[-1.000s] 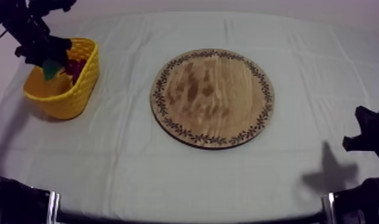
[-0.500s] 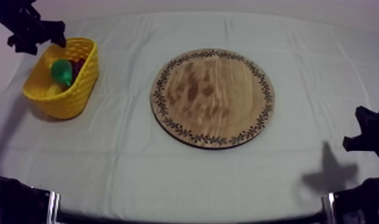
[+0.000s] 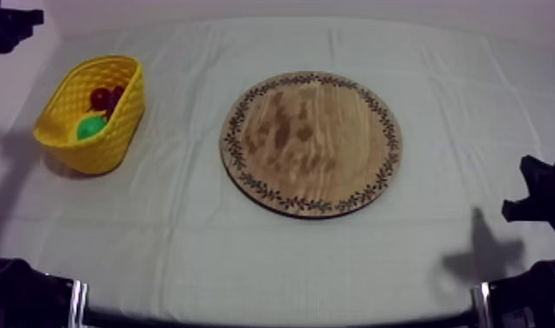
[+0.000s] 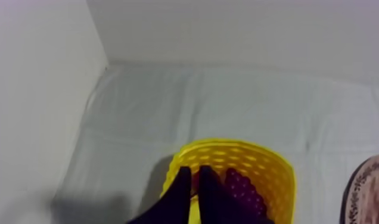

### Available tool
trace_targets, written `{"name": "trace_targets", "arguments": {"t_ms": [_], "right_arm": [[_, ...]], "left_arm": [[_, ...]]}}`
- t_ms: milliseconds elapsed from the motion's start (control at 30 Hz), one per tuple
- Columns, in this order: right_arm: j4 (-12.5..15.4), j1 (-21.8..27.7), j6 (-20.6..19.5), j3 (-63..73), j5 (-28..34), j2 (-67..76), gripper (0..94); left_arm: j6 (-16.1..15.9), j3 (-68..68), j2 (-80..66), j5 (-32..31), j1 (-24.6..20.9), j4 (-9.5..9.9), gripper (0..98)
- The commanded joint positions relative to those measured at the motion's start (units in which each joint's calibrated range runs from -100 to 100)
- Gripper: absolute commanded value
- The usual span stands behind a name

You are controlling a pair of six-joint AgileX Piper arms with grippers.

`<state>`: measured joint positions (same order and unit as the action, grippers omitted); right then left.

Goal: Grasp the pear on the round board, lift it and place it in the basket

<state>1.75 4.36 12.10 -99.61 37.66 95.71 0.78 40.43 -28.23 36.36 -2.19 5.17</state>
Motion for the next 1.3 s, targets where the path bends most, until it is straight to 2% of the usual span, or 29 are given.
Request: {"name": "trace_targets", "arguments": {"t_ms": [0,300,500,600,733,967,1267], "right_arm": [[-0.02,0.0,-0.01,-0.05,0.0,0.05,0.3],[-0.02,0.0,-0.01,-0.05,0.0,0.05,0.3],[-0.02,0.01,0.01,-0.05,0.0,0.05,0.3],[-0.02,0.01,0.0,-0.05,0.0,0.05,0.3],[-0.02,0.01,-0.01,-0.05,0.0,0.05,0.3],[-0.02,0.01,-0.01,-0.05,0.0,0.05,0.3],[-0.02,0.01,-0.01,-0.05,0.0,0.05,0.3]], "left_arm": [[0.48,13.01,-15.77,-7.07,0.02,-0.03,0.4],[-1.09,40.15,-48.17,-9.56,2.57,-0.79,0.0],[-1.77,51.07,-59.02,-10.31,4.32,-1.21,0.0],[-2.09,55.8,-62.36,-12.58,4.81,-1.45,0.0],[-2.32,58.58,-65.6,-12.09,5.62,-1.58,0.0],[-2.52,59.46,-70.82,-6.35,6.02,-2.55,0.0],[-2.15,59.56,-71.73,-6.34,5.99,-2.88,0.0]]}}
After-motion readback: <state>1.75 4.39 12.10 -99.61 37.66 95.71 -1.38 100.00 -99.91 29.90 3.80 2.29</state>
